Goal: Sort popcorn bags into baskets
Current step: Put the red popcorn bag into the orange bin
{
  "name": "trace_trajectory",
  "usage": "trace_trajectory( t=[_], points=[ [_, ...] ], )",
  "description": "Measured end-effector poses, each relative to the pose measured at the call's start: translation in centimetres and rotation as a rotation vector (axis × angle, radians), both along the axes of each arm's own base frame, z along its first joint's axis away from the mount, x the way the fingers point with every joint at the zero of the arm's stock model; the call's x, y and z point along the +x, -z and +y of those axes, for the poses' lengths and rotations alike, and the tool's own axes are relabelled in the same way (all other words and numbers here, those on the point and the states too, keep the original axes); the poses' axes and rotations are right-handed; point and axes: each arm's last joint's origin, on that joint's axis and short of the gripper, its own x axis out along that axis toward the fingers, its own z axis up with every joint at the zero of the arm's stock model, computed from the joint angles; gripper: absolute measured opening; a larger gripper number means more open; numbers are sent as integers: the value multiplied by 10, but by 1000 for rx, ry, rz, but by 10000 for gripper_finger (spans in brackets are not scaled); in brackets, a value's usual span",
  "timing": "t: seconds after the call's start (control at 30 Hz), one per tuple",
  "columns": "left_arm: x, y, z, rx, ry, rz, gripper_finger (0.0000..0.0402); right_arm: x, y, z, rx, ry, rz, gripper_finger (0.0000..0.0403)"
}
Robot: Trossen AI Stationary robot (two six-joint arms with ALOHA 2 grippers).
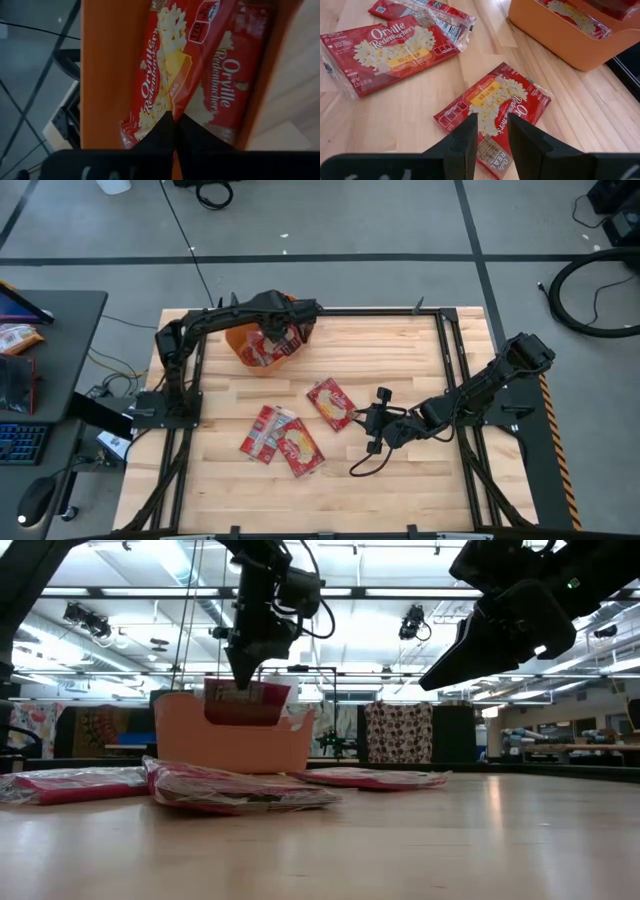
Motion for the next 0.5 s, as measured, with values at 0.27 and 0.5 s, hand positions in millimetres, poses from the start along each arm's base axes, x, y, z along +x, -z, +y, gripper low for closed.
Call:
trace_trajectory(
  t=[0.27,0.5],
  points=[
    [6,-1,-13,58,-24,-16,65,0,0,0,10,-12,5,110],
    [11,0,-22,17,46,-19,127,0,0,0,9,-12,5,110]
  ],
)
